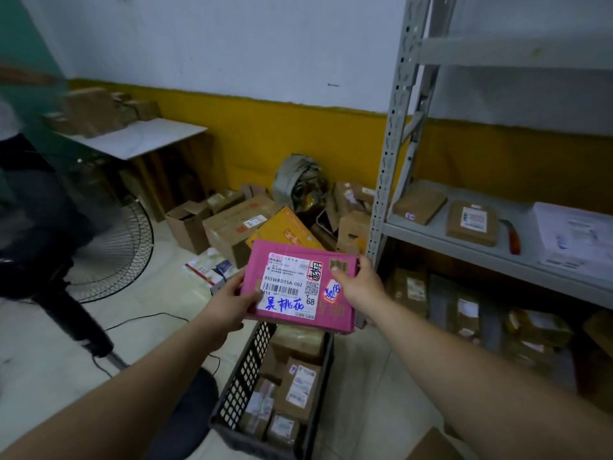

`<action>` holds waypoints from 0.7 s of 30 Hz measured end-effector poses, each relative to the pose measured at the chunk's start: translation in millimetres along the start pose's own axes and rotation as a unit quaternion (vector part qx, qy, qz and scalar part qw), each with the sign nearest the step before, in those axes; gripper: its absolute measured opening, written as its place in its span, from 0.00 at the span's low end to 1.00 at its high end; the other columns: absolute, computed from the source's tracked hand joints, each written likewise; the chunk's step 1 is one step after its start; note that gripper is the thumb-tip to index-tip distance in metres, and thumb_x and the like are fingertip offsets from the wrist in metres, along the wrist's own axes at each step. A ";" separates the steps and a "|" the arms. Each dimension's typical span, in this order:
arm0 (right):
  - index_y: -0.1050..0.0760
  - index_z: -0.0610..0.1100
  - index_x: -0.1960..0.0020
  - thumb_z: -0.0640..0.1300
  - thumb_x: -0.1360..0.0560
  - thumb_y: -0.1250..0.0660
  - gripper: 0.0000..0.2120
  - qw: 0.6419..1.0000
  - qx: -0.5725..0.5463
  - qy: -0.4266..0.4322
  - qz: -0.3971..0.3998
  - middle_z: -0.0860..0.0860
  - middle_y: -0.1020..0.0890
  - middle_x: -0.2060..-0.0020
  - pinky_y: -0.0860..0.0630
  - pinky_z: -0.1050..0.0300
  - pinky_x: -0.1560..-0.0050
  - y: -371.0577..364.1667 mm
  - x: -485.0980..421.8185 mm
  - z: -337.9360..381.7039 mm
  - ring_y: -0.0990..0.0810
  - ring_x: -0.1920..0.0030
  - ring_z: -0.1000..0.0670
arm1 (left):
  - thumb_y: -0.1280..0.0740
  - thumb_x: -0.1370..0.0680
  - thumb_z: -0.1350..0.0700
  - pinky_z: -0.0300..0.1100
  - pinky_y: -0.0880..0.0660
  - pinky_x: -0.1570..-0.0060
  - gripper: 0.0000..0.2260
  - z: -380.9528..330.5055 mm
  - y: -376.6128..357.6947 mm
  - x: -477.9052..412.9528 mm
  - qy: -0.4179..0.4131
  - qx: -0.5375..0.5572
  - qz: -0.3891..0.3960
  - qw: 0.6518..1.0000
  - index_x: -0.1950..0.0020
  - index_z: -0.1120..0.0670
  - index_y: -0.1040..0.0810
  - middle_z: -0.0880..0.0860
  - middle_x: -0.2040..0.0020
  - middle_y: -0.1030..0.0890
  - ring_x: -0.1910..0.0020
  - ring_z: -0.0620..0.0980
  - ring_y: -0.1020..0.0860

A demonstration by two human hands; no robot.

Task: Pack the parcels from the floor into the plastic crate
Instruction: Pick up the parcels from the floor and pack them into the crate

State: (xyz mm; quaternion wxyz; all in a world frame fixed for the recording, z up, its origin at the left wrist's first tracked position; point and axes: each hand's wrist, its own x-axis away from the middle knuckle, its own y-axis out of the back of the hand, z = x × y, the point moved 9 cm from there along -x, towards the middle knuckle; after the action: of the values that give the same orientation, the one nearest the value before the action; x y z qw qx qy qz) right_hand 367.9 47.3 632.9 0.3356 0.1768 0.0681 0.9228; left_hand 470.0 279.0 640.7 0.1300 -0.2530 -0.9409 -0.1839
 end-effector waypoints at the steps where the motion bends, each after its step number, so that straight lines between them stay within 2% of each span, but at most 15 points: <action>1: 0.34 0.49 0.40 0.47 0.23 0.32 0.16 1.000 -0.002 -0.007 0.000 0.48 0.20 0.50 0.23 0.58 0.64 -4.5 -5.0 -2.3 0.19 0.57 0.49 | 0.35 0.22 0.57 0.41 0.27 0.63 0.24 3.0 1.5 -9.7 0.005 -0.002 0.006 1.000 0.28 0.48 0.37 0.49 0.50 0.20 0.55 0.49 0.21; 5: 0.36 0.50 0.43 0.48 0.26 0.28 0.19 0.999 0.029 -0.021 -0.007 0.54 0.22 0.59 0.23 0.57 0.65 -19.4 -25.3 -7.2 0.19 0.62 0.53 | 0.34 0.22 0.58 0.41 0.27 0.64 0.24 13.3 10.9 -52.0 0.017 -0.001 0.037 0.999 0.28 0.52 0.36 0.53 0.50 0.19 0.56 0.51 0.20; 9: 0.33 0.49 0.38 0.47 0.28 0.26 0.23 0.998 0.046 -0.012 -0.046 0.50 0.24 0.46 0.19 0.57 0.63 -44.4 -41.1 -14.6 0.18 0.53 0.49 | 0.36 0.22 0.60 0.40 0.25 0.65 0.24 24.1 24.3 -94.9 0.027 -0.002 0.098 0.995 0.27 0.49 0.36 0.52 0.50 0.19 0.57 0.50 0.19; 11: 0.31 0.48 0.44 0.46 0.27 0.27 0.17 0.997 0.025 -0.046 -0.054 0.47 0.22 0.47 0.18 0.52 0.58 -69.1 -44.0 -34.6 0.17 0.53 0.48 | 0.35 0.22 0.62 0.45 0.21 0.59 0.27 33.7 38.3 -117.8 0.019 0.012 0.107 0.994 0.26 0.49 0.39 0.53 0.48 0.19 0.56 0.52 0.19; 13: 0.31 0.47 0.50 0.47 0.26 0.28 0.13 0.994 -0.001 -0.074 -0.080 0.45 0.20 0.50 0.18 0.46 0.53 -92.9 -44.4 -58.6 0.17 0.54 0.47 | 0.32 0.25 0.65 0.50 0.22 0.49 0.34 47.9 56.1 -140.4 0.006 0.061 0.065 0.996 0.24 0.50 0.44 0.54 0.42 0.22 0.52 0.54 0.19; 15: 0.30 0.45 0.49 0.49 0.26 0.29 0.13 0.989 -0.015 -0.104 -0.108 0.45 0.19 0.50 0.20 0.52 0.57 -123.2 -43.0 -80.4 0.18 0.57 0.50 | 0.28 0.28 0.65 0.54 0.25 0.42 0.38 72.3 68.2 -155.7 0.027 0.088 0.024 0.995 0.24 0.52 0.45 0.51 0.41 0.26 0.46 0.55 0.22; 16: 0.30 0.44 0.48 0.49 0.25 0.30 0.14 0.986 -0.022 -0.118 -0.118 0.46 0.20 0.51 0.22 0.56 0.61 -138.3 -41.8 -91.3 0.20 0.58 0.52 | 0.27 0.28 0.63 0.57 0.26 0.41 0.36 88.6 64.8 -159.7 0.048 0.087 0.032 0.995 0.25 0.53 0.43 0.50 0.39 0.27 0.44 0.56 0.23; 18: 0.31 0.45 0.49 0.49 0.24 0.31 0.12 0.983 -0.036 -0.141 -0.113 0.47 0.21 0.52 0.25 0.59 0.65 -167.2 -38.7 -110.5 0.22 0.60 0.54 | 0.28 0.27 0.61 0.58 0.24 0.45 0.26 118.7 48.5 -159.9 0.092 0.064 0.092 0.989 0.32 0.57 0.34 0.53 0.39 0.24 0.47 0.55 0.21; 19: 0.31 0.46 0.49 0.50 0.24 0.32 0.11 0.984 -0.021 -0.153 -0.087 0.49 0.21 0.53 0.25 0.60 0.65 -182.1 -38.6 -123.7 0.22 0.60 0.54 | 0.29 0.27 0.61 0.56 0.23 0.48 0.21 135.6 44.9 -161.8 0.106 0.046 0.107 0.988 0.36 0.58 0.31 0.55 0.40 0.22 0.49 0.55 0.20; 21: 0.29 0.48 0.45 0.54 0.24 0.33 0.13 0.985 0.050 -0.167 0.000 0.53 0.22 0.54 0.27 0.62 0.63 -209.6 -39.3 -149.7 0.23 0.59 0.56 | 0.31 0.26 0.64 0.51 0.21 0.53 0.18 165.6 47.3 -168.4 0.117 0.006 0.101 0.988 0.37 0.57 0.29 0.57 0.43 0.20 0.53 0.54 0.19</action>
State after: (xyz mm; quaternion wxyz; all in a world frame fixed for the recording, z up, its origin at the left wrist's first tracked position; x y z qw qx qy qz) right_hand 465.0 181.5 431.7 0.3331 0.3450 0.0571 0.8757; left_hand 610.8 313.1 448.3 0.2587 -0.3231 -0.8898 -0.1921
